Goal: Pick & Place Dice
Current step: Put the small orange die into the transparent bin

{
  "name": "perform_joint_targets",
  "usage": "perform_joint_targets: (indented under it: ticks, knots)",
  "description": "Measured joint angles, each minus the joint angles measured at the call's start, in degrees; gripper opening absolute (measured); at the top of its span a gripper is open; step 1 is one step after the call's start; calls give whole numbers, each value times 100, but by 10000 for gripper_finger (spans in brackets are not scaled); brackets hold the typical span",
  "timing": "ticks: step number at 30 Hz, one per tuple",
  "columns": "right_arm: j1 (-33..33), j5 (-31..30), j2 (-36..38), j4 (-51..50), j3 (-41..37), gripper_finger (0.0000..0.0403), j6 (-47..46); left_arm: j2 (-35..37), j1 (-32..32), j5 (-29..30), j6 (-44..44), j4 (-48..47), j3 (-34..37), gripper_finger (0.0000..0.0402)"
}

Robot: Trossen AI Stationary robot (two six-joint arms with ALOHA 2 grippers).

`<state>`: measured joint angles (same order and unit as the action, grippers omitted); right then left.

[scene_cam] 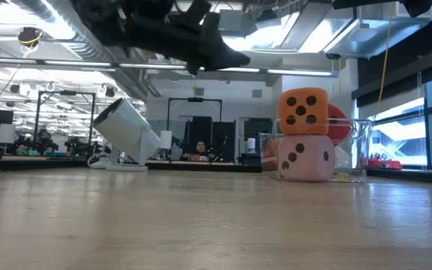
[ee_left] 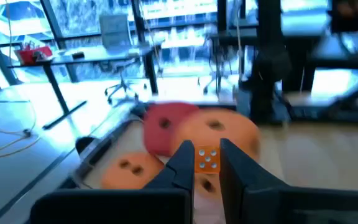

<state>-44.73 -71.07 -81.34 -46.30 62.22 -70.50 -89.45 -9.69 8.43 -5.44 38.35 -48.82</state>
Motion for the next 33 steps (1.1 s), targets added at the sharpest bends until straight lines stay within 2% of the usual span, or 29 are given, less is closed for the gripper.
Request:
perform_joint_targets:
  ticks: [3,7,10,16,28,33]
  knots:
    - [0,0,0,0,0,121,0,0,-643,-668,213,275,0,24]
    - [5,0,0,0,0,121,2,0,-1256,-1130,308,366,0,23]
    - [17,-20,0,-1,0,121,45,0,-1496,-1470,264,587,0,22]
    - [123,-48,0,-1,0,121,91,-179,-1691,-1717,141,1053,-97,21]
    - [314,-1,0,-1,0,121,55,-2220,-1749,-2506,559,1069,-1738,20]
    - [314,0,0,0,0,121,44,-2823,-1749,-2730,880,1069,-2134,20]
